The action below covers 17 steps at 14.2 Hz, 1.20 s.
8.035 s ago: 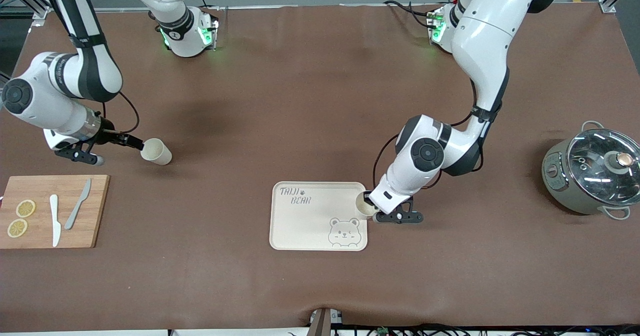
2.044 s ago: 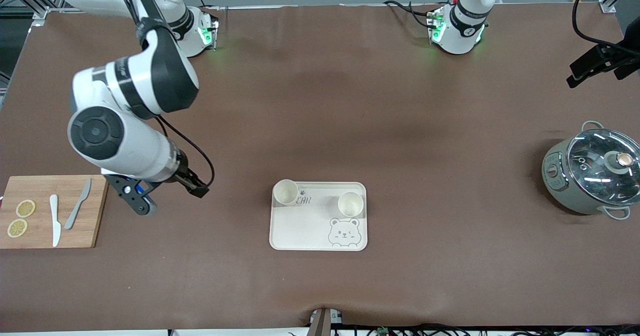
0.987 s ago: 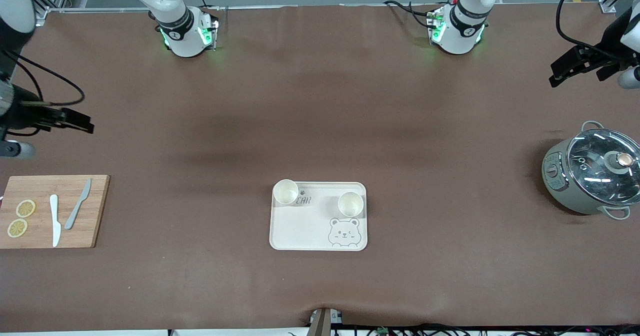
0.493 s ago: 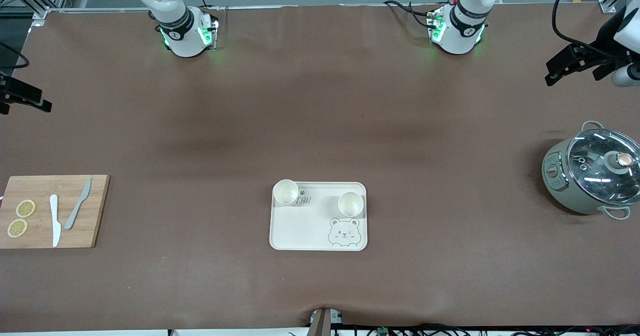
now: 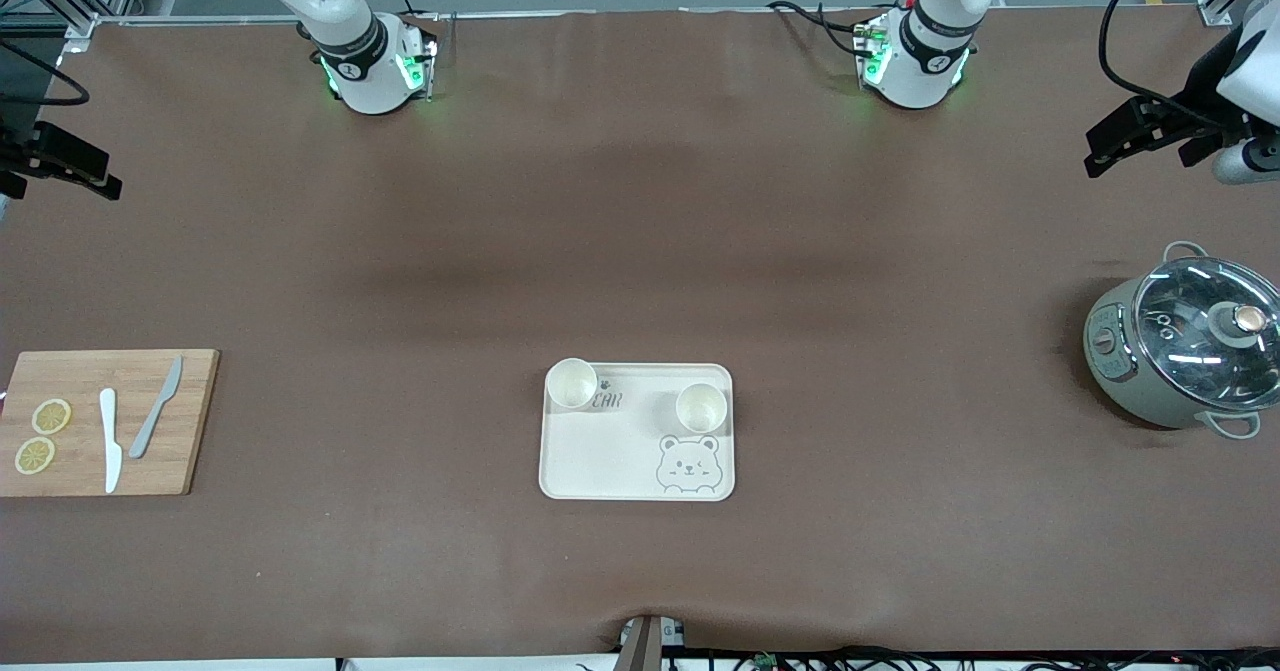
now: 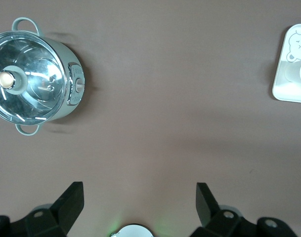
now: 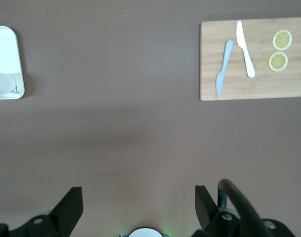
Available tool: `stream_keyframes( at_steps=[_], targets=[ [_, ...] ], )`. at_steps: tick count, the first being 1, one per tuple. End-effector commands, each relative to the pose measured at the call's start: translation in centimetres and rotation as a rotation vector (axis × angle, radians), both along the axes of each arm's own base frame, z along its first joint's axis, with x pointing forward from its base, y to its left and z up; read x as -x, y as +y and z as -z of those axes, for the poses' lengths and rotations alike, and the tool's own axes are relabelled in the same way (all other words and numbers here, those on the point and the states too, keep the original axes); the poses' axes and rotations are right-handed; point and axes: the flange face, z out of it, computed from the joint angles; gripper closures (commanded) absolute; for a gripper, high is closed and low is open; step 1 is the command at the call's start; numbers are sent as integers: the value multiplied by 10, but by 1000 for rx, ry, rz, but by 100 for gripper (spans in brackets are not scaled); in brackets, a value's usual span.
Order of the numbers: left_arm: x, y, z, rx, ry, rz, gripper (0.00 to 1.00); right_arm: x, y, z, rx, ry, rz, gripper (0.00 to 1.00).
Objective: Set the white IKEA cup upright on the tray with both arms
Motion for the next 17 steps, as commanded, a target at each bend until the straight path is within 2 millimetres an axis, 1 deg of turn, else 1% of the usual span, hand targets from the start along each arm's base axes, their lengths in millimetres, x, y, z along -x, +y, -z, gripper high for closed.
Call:
stream_keyframes(
  at_steps=[1,3,5,6,7,9,11,17],
  targets=[
    [0,-4,-1,-9,-6,26,0,12,-13,-8,9,11,19,0],
    [8,-7,-12,-12,-18,30,0,11,-13,-6,8,14,27,0],
    [9,-7,-10,-22,-7,24,0,9,-6,-8,-2,0,21,0],
    [7,-5,-7,-22,-1,23,0,9,-7,-7,-2,4,40,0],
    [6,-5,-6,-22,-1,24,0,10,-12,-6,-8,7,76,0],
    [4,-4,-3,-21,2,23,0,10,-10,-5,-9,10,76,0],
    [1,-4,-1,-21,1,23,0,9,-13,-6,5,1,81,0],
    [-3,-4,0,-17,-13,21,0,9,-9,-4,3,12,75,0]
  ],
)
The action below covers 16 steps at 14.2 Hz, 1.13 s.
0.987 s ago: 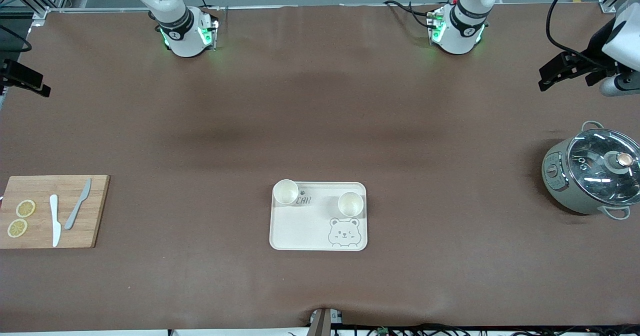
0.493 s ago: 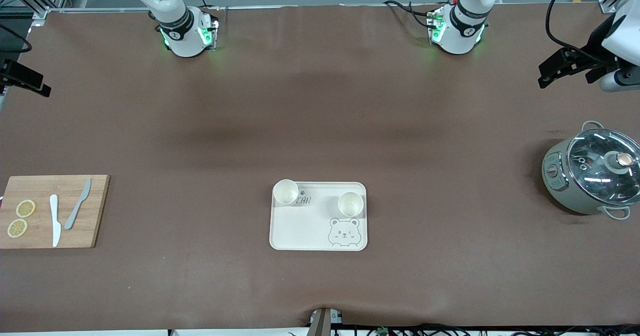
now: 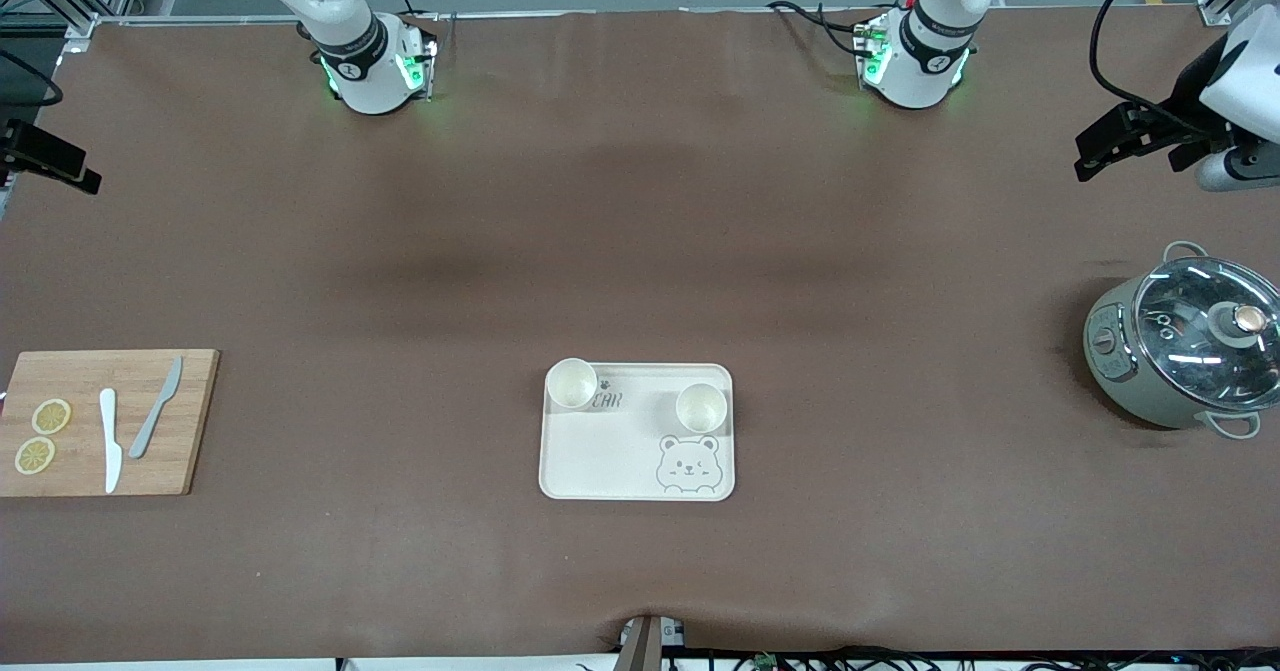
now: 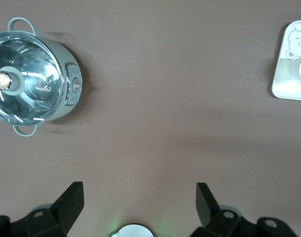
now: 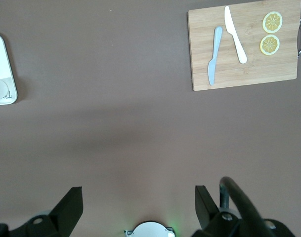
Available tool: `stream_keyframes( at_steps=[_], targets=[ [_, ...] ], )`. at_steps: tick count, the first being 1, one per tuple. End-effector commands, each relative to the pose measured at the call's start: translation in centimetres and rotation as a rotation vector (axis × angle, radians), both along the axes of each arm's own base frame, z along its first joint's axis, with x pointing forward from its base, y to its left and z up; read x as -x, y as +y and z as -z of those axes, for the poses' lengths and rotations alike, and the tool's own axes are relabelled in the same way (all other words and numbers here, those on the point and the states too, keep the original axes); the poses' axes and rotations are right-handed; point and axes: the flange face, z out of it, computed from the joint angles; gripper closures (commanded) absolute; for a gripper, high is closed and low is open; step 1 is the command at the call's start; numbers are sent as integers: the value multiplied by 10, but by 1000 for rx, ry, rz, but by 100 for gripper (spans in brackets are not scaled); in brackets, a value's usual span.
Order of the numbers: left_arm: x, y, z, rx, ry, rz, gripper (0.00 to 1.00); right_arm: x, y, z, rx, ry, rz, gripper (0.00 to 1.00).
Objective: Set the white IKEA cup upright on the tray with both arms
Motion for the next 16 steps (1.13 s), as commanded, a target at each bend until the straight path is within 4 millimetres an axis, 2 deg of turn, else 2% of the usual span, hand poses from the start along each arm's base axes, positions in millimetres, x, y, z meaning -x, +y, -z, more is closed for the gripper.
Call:
stream_keyframes(
  at_steps=[1,12,16],
  targets=[
    [-2,1,-2,-17,-13,9,0,5,5,-4,4,0,9,0],
    [-3,-6,2,-18,-32,14,0,5,4,-3,-1,4,11,0],
    [-3,3,-2,-13,-40,9,0,5,5,-3,-2,3,11,0]
  ],
)
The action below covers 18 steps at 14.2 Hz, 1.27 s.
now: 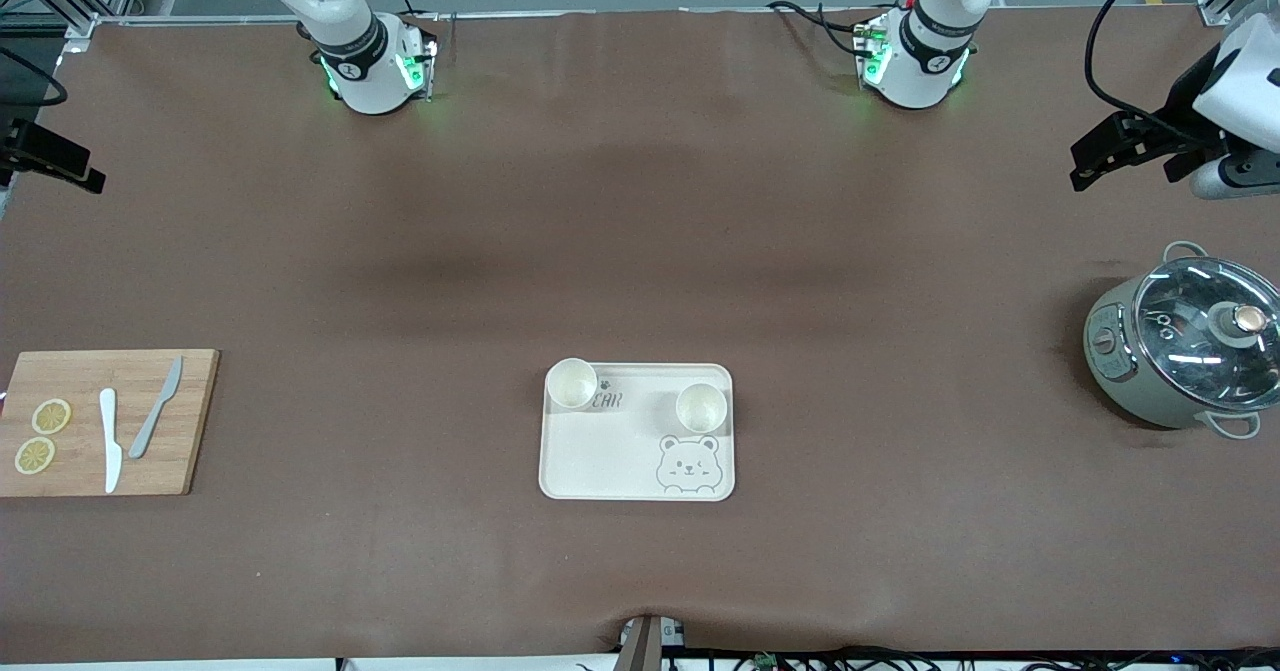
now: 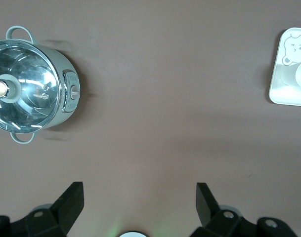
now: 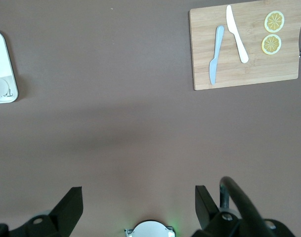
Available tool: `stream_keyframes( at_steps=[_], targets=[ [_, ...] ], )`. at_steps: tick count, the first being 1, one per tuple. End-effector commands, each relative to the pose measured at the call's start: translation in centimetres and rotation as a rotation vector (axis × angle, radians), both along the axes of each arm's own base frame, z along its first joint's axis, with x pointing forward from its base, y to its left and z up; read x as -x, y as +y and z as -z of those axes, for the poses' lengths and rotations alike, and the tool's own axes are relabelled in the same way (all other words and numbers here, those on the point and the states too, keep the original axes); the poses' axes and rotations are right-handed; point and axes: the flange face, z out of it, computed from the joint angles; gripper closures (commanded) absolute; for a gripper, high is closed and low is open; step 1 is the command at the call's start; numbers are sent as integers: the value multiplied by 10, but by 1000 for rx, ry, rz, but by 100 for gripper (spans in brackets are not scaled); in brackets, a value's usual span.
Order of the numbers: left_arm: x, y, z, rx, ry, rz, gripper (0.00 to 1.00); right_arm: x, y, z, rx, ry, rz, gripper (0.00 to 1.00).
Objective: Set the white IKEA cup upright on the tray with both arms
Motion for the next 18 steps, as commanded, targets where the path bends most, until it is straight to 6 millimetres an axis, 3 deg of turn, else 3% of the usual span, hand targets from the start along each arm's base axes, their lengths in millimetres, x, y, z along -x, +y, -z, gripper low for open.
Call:
stream_keyframes(
  at_steps=[1,10,15,18],
  targets=[
    [1,7,-9,-15,-25,2,0,5,1,-3,-2,-1,16,0],
    [1,3,-11,-20,-22,6,0,18,8,6,5,-19,85,0],
    [1,7,-10,-20,-17,-2,0,37,11,12,6,-52,78,0],
    [2,8,-10,-21,-8,-4,0,36,10,13,7,-50,75,0]
  ],
)
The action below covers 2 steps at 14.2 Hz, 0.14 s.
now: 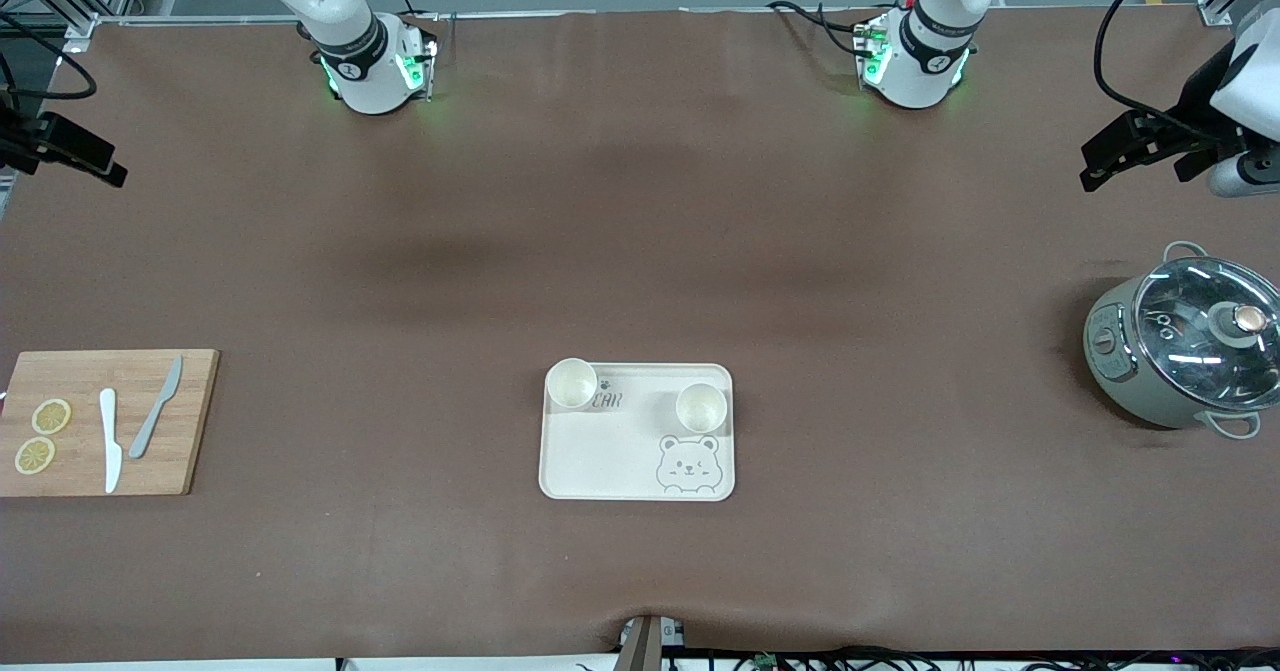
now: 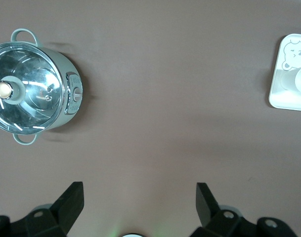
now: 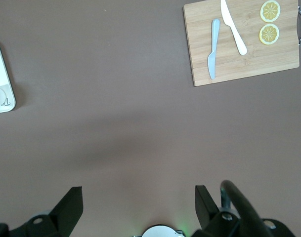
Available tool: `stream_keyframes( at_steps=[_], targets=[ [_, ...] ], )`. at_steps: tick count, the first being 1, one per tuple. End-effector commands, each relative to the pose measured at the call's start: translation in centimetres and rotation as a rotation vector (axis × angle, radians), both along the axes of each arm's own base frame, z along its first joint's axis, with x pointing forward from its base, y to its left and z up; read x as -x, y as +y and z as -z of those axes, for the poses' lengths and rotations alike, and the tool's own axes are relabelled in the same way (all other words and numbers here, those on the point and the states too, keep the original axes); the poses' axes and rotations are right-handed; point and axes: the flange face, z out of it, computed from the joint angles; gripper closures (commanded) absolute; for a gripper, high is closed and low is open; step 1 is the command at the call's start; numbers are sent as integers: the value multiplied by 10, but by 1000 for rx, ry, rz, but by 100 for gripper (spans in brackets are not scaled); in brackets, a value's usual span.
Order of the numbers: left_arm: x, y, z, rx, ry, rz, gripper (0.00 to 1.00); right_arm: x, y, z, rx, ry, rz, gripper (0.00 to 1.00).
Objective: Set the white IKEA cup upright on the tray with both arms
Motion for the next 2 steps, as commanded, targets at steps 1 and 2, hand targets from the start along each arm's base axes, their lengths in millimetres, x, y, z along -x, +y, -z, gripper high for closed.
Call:
stream_keyframes(
  at_steps=[1,2],
  targets=[
    [3,3,-5,-22,2,5,0,9,2,0,-6,-9,8,0],
    [2,3,-4,-22,5,5,0,9,2,0,-6,-8,8,0]
  ],
)
